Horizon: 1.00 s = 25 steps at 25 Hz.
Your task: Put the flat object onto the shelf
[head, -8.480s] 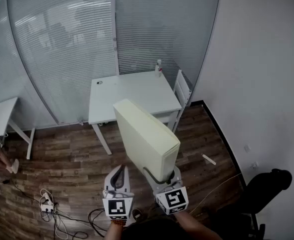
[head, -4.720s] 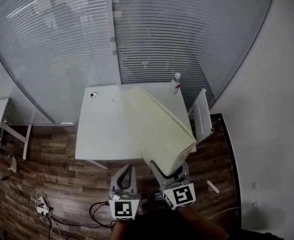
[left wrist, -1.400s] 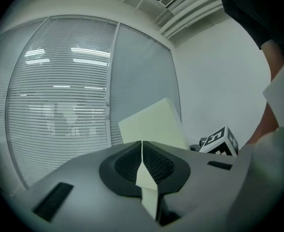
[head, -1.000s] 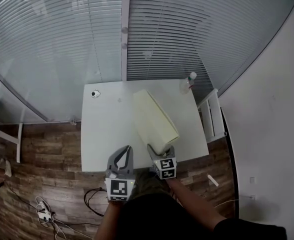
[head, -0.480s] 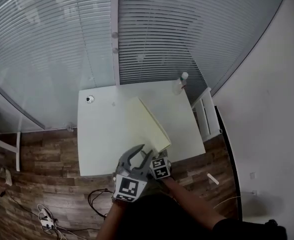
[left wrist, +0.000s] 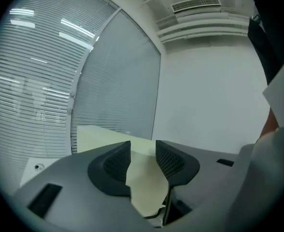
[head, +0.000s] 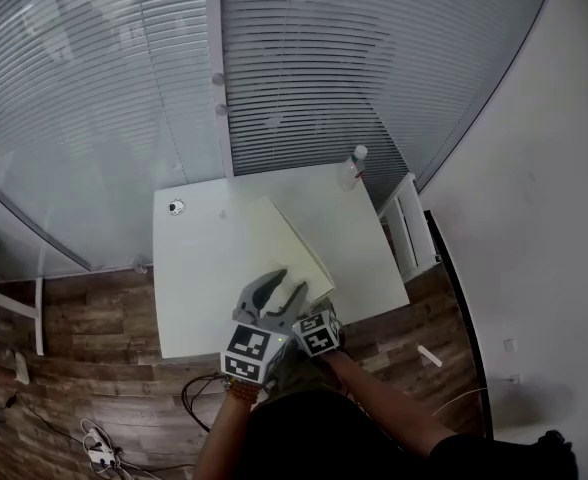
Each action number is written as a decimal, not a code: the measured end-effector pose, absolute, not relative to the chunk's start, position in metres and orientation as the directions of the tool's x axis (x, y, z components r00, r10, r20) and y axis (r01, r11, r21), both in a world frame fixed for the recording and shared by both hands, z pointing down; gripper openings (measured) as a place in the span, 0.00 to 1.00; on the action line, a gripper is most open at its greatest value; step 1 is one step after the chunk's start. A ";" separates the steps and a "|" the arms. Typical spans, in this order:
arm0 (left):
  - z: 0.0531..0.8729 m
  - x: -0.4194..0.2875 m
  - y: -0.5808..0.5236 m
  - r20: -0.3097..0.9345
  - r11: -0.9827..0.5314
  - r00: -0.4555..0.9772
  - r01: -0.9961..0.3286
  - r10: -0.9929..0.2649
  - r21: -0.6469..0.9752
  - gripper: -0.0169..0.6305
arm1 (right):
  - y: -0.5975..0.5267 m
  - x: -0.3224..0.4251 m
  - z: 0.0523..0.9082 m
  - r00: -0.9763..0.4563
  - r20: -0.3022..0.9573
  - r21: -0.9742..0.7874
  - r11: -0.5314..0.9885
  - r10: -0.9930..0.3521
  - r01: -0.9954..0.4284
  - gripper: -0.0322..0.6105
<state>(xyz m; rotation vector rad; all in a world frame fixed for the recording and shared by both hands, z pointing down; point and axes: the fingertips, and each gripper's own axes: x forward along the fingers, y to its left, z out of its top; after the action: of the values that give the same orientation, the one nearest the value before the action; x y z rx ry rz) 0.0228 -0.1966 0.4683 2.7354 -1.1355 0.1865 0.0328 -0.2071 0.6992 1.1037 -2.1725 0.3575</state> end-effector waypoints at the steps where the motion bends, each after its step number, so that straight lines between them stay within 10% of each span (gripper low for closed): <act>1: 0.468 0.023 -0.196 0.180 -0.692 0.701 -0.712 -0.690 0.117 0.29 | -0.205 0.033 0.699 -0.429 0.683 0.050 0.625 -0.590 -0.779 0.59; 17: 0.468 0.009 -0.202 0.140 -0.648 0.681 -0.729 -0.719 0.220 0.29 | -0.163 0.050 0.465 -0.588 0.296 0.310 0.658 -0.753 -0.686 0.61; 25: 0.467 0.015 -0.205 0.157 -0.653 0.683 -0.729 -0.714 0.203 0.29 | -0.184 0.053 0.478 -0.558 0.408 0.174 0.662 -0.722 -0.729 0.58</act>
<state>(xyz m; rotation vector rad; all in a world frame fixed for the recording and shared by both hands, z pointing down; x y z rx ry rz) 0.0147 -0.2054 0.4669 2.6469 -1.1564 0.0916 0.0531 -0.1843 0.4778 1.1325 -2.4312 0.0200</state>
